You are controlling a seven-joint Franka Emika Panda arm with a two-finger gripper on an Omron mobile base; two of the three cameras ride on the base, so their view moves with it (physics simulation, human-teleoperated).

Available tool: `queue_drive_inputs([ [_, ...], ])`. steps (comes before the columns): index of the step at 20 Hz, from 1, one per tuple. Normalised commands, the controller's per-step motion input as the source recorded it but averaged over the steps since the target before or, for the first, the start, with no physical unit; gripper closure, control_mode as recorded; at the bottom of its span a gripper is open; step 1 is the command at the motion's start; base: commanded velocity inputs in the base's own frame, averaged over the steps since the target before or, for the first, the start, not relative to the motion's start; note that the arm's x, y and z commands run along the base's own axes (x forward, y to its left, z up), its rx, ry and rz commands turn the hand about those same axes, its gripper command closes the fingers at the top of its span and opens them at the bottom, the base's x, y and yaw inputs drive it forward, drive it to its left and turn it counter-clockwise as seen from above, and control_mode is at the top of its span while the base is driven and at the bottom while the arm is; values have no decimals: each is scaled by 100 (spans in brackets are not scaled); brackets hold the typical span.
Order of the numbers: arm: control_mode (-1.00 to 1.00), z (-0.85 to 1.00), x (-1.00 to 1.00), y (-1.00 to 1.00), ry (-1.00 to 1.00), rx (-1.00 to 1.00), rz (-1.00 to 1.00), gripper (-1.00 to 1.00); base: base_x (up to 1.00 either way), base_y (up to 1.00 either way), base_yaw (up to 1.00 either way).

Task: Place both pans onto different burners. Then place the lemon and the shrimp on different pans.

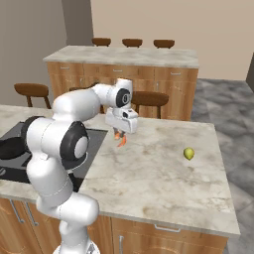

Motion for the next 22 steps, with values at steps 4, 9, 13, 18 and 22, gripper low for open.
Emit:
queue_drive_inputs([
  [4, -100, 21, -8, 93, 0, 0, 7, 100, 0, 0, 0],
  [9, -100, 5, -2, 87, 0, 0, 7, 100, 0, 0, 0],
  [13, -100, 0, -3, 74, 0, 2, 8, 100, 0, 0, 0],
  [18, -100, -1, 0, 64, 1, 7, 8, 100, 0, 0, 0],
  [22, -100, -15, 1, 56, 0, 6, 5, 100, 0, 0, 0],
])
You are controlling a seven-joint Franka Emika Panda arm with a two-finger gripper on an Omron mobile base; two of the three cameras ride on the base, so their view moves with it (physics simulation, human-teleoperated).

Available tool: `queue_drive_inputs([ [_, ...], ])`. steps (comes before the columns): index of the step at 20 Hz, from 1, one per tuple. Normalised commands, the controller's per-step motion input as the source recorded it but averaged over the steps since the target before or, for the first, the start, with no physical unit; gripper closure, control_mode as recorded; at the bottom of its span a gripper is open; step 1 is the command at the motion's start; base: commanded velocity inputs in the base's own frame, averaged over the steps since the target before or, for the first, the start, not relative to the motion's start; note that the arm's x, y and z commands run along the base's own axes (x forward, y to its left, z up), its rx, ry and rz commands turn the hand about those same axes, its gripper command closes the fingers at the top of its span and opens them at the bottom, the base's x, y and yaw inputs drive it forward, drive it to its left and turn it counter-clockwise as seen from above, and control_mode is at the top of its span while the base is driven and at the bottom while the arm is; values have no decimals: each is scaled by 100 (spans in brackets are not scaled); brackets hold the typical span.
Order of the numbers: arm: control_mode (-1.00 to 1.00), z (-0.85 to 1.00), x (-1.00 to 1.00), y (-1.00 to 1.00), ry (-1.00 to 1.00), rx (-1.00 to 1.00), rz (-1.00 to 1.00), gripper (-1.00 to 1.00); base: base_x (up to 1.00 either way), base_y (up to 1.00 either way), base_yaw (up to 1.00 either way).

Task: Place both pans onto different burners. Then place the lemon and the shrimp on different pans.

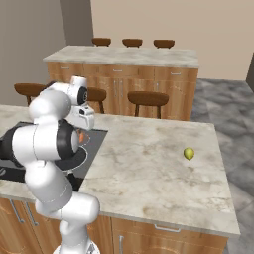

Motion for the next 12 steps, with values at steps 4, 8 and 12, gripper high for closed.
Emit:
queue_drive_inputs([
  [4, -100, -26, 29, 36, 0, 1, 1, 100, 0, 0, 0],
  [8, -100, -45, 20, 26, 0, 0, 0, 100, 0, 0, 0],
  [12, -100, -36, -4, 15, 0, 0, 0, 100, 0, 0, 0],
])
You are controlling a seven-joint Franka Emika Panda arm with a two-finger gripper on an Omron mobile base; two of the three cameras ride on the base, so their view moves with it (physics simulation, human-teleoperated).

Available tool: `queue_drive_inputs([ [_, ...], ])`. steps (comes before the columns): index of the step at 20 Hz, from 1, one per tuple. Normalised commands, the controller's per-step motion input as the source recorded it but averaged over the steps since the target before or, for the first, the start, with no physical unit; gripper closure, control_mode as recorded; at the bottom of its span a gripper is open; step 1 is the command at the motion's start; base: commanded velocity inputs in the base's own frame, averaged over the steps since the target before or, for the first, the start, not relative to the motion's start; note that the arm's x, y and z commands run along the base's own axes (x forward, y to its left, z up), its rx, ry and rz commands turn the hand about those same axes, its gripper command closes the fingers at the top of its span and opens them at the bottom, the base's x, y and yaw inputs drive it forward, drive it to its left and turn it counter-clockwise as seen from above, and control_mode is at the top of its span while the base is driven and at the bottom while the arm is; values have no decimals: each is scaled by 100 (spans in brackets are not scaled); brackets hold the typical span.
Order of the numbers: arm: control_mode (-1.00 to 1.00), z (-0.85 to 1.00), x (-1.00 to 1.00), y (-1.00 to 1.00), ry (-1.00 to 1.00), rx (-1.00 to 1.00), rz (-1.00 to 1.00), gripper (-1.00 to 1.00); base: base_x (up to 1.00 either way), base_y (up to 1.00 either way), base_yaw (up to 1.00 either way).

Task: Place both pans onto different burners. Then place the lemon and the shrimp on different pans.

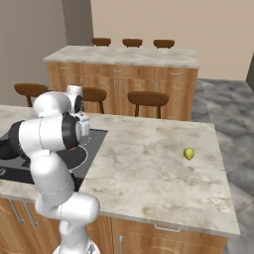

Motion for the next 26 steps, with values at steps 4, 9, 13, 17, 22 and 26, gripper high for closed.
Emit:
queue_drive_inputs([
  [4, -100, -48, -3, 24, 0, 0, 0, 100, 0, 0, 0],
  [9, -100, -41, 0, 13, 0, 0, 0, 100, 0, 0, 0],
  [13, -100, -32, 0, 1, 0, 0, 0, 100, 0, 0, 0],
  [17, -100, -25, 0, 4, 0, 0, 0, 100, 0, 0, 0],
  [22, -100, -10, 0, 1, 0, 0, 0, 100, 0, 0, 0],
  [26, -100, -13, 0, 5, 3, 0, 0, -100, 0, 0, 0],
])
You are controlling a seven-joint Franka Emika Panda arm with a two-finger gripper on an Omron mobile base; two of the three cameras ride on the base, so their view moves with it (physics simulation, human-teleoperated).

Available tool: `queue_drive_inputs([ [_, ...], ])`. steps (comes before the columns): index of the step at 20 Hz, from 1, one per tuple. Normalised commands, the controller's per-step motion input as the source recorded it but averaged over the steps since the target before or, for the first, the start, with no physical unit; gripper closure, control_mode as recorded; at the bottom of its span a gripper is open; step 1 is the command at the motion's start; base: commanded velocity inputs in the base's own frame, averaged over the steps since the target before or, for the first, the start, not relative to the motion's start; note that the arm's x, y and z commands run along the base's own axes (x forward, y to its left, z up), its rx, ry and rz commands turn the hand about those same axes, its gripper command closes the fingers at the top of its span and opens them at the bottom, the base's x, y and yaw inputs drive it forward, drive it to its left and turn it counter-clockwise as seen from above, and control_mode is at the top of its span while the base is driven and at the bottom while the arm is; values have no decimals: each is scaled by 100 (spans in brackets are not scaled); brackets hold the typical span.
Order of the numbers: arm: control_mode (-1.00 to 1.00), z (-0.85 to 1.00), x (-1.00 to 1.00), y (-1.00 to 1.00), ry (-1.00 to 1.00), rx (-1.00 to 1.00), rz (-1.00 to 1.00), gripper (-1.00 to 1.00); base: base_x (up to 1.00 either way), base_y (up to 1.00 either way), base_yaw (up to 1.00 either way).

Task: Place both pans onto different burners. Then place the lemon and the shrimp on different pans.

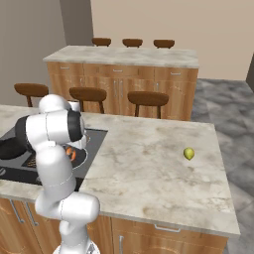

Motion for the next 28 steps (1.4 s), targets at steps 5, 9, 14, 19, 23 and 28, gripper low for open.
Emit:
queue_drive_inputs([
  [5, -100, -1, 0, 0, 2, 0, 0, -100, 0, 0, 0],
  [9, -100, -4, 0, 0, 0, 0, 1, -100, 0, 0, 0],
  [14, -100, 18, 0, -7, -1, 0, 6, -100, 0, 0, 0],
  [19, -100, 57, -1, -26, -1, -1, 7, -100, 0, 0, 0],
  [23, -100, 37, -7, -37, -1, -3, 5, -100, 0, 0, 0],
  [28, -100, 7, -13, -61, -13, -4, 6, -100, 0, 0, 0],
])
